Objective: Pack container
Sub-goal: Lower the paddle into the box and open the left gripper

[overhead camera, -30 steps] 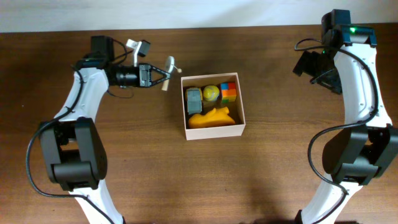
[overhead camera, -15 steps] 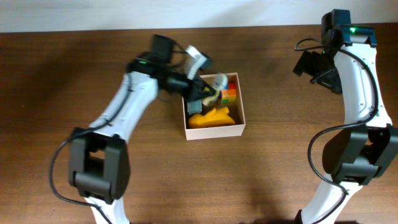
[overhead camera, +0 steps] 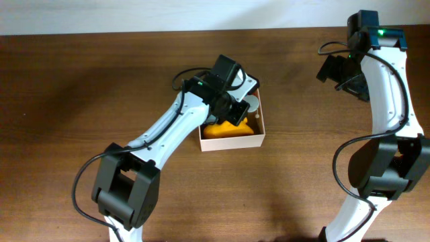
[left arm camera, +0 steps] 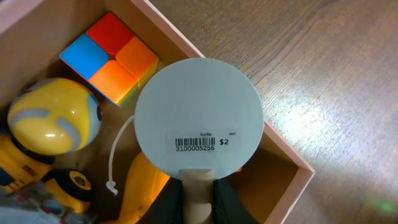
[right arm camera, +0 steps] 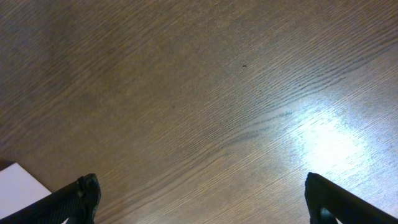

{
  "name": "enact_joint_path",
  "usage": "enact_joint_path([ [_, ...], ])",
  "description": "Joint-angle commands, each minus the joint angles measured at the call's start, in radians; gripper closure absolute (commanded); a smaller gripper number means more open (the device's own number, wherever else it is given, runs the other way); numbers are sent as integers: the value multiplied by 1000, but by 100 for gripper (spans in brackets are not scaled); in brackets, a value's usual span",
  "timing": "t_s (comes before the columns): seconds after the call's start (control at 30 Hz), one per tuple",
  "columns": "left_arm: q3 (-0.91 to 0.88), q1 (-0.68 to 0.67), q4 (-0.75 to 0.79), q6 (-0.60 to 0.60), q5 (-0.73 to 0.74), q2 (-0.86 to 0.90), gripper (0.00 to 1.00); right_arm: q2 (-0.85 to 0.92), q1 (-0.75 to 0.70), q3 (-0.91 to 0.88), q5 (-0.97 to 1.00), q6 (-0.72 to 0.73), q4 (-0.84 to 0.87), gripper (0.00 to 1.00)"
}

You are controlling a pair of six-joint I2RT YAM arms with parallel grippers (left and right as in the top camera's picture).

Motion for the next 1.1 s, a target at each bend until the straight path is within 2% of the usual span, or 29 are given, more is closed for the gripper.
enact_joint_path([
  [0.0,18,-23,2,-47,-52,-25,97,3,-2,0,12,12,0,1],
  [0.23,18,-29,-16,-48,-58,-25,97,3,-2,0,12,12,0,1],
  [0.43,18,-29,-71,-137,-57,-25,97,3,-2,0,12,12,0,1],
  [0.73,18,-34,-87,-140,-19,-25,96,3,-2,0,12,12,0,1],
  [0.8,18,-40,-87,-140,-12,-25,86,3,-2,0,12,12,0,1],
  [0.87,18,-48,-84,-140,-13,-25,80,3,-2,0,12,12,0,1],
  [0.97,18,-65,-80,-140,-13,-25,56,3,-2,0,12,12,0,1],
  [1.0,18,-71,-79,-140,-13,-25,41,3,-2,0,12,12,0,1],
  [1.07,18,-84,-77,-140,-13,-25,20,3,-2,0,12,12,0,1],
])
